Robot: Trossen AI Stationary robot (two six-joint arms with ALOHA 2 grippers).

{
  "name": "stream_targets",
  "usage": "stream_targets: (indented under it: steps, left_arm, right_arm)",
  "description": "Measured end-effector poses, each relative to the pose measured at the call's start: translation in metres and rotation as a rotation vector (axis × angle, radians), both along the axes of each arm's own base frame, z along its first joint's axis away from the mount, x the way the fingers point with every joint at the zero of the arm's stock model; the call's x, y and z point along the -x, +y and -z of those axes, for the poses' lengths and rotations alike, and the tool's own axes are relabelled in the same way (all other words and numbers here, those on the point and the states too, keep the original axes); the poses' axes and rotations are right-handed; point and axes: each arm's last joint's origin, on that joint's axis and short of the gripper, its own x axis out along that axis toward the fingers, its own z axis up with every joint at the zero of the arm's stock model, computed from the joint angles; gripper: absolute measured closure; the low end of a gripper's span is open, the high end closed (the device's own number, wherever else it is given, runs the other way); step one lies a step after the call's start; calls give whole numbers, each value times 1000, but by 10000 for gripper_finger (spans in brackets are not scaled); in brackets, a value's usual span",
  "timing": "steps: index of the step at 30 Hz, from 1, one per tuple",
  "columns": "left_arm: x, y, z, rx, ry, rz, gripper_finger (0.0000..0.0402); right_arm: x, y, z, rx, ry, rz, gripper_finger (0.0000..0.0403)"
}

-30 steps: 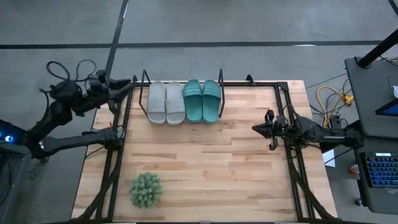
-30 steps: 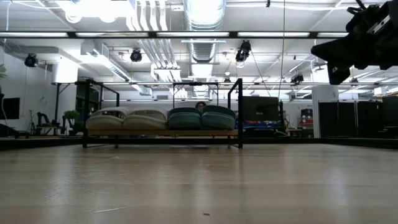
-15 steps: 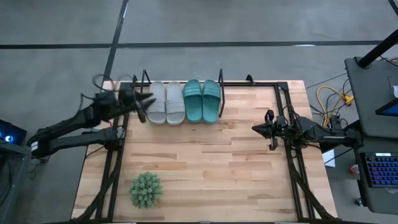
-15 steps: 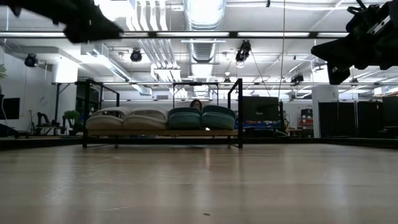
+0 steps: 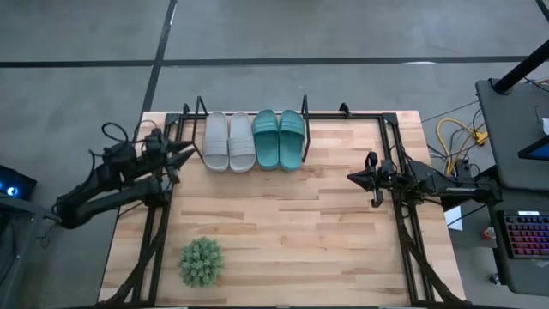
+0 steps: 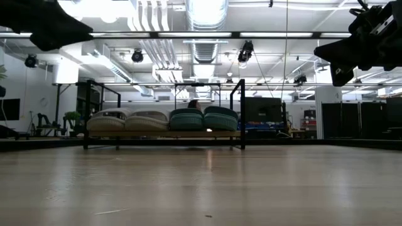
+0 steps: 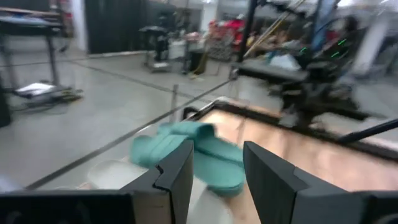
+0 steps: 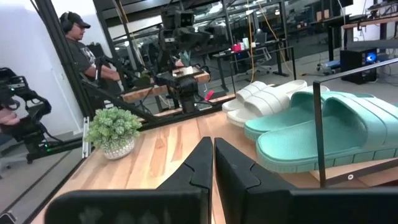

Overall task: Pick and place slides into the shelf
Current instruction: Return to Home Position

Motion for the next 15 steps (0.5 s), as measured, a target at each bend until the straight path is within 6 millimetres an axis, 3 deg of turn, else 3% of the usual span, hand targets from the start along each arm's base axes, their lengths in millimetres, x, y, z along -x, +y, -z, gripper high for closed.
stream_targets:
  steps: [8,11,15]
  left_arm:
    - [0,-6,26,103,-7,173,276]
    - [-1,-9,23,121,-34,276,276]
    - [0,-7,22,95,-33,197,276]
  right_arm:
    - [0,0,0,0,-2,2,394]
    - [0,0,0,-1,-2,2,394]
    - [0,0,-1,-1,-10,12,394]
